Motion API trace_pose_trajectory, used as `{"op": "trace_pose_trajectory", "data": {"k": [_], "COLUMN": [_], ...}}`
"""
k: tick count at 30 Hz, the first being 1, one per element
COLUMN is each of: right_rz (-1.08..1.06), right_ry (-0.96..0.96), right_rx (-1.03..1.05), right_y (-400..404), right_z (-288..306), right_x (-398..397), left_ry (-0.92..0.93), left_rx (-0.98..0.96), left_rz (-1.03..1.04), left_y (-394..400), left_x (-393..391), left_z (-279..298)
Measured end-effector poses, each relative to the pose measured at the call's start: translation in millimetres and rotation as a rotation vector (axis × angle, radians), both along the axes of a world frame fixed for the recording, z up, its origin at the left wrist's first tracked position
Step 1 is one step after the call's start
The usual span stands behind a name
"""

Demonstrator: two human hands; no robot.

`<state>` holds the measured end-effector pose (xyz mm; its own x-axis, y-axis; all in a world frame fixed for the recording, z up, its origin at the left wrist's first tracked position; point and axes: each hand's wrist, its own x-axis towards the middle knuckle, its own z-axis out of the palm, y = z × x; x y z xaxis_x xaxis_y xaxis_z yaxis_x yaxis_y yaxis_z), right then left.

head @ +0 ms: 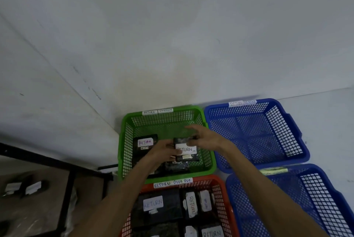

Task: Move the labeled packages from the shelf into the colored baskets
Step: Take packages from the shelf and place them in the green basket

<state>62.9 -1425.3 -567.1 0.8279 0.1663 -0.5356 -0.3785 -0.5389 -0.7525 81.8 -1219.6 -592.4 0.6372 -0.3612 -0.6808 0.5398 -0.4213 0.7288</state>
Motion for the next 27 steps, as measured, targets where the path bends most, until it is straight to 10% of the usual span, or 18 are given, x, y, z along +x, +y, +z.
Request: {"op": "trace_pose_trajectory", "data": {"k": [12, 27], "right_rz": [-0.118, -0.084], "right_ry": [-0.264, -0.207], "right_rx": [-0.317, -0.263], "right_y": [14.0, 66.9], "right_z": [-46.6, -94.5], "right_x": [30.2, 76.5], "left_ry": [-0.85, -0.883], "left_rx": [0.695, 0.668], "left_rz": [-0.683, -0.654], "left_y": [24.9, 56.6], "left_x": [-16.6, -30.0], "left_z": [-54.5, -66.4]}}
